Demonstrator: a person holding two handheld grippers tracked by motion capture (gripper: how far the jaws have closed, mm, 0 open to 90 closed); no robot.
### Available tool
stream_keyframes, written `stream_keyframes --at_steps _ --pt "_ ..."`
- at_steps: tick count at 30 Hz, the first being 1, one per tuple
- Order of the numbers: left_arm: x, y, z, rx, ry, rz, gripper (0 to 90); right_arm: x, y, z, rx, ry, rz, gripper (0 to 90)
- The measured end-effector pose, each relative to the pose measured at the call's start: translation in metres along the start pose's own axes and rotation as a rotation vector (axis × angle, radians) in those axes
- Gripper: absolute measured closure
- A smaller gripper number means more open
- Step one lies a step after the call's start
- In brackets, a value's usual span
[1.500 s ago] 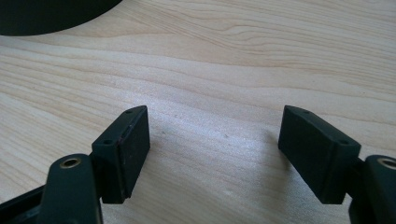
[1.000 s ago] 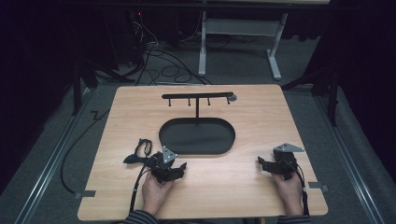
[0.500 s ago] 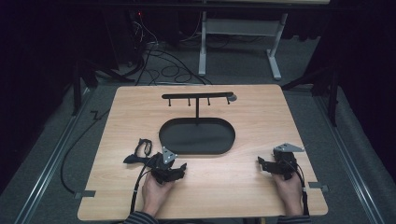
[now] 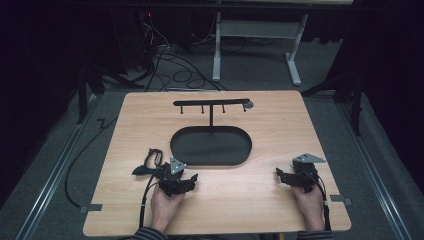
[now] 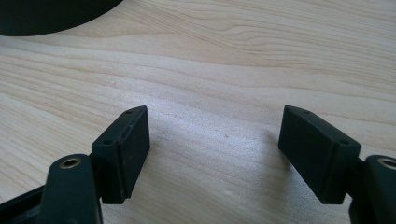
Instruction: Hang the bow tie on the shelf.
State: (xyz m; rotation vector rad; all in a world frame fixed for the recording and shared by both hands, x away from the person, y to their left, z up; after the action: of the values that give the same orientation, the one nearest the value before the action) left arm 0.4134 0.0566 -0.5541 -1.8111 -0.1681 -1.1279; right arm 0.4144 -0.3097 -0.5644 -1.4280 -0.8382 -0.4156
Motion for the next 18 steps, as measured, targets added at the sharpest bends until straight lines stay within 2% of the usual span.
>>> stream_keyframes --at_steps 18 --pt "0.003 -0.022 0.009 0.011 -0.017 -0.022 37.9 0.0 0.0 0.0 0.0 0.0 0.0 26.1"
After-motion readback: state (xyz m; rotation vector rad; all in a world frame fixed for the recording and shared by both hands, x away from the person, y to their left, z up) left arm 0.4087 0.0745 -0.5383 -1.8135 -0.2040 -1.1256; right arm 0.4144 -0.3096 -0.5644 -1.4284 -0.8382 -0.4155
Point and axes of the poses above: each handheld gripper's, and its own axes: y roughly forward along the jaws, x roughly out of its top, z roughly to its left, the point moved 9 cm from there along y, roughly forward along the jaws, and after that the axes turned 5 degrees about -x, right-handed, at the moved point
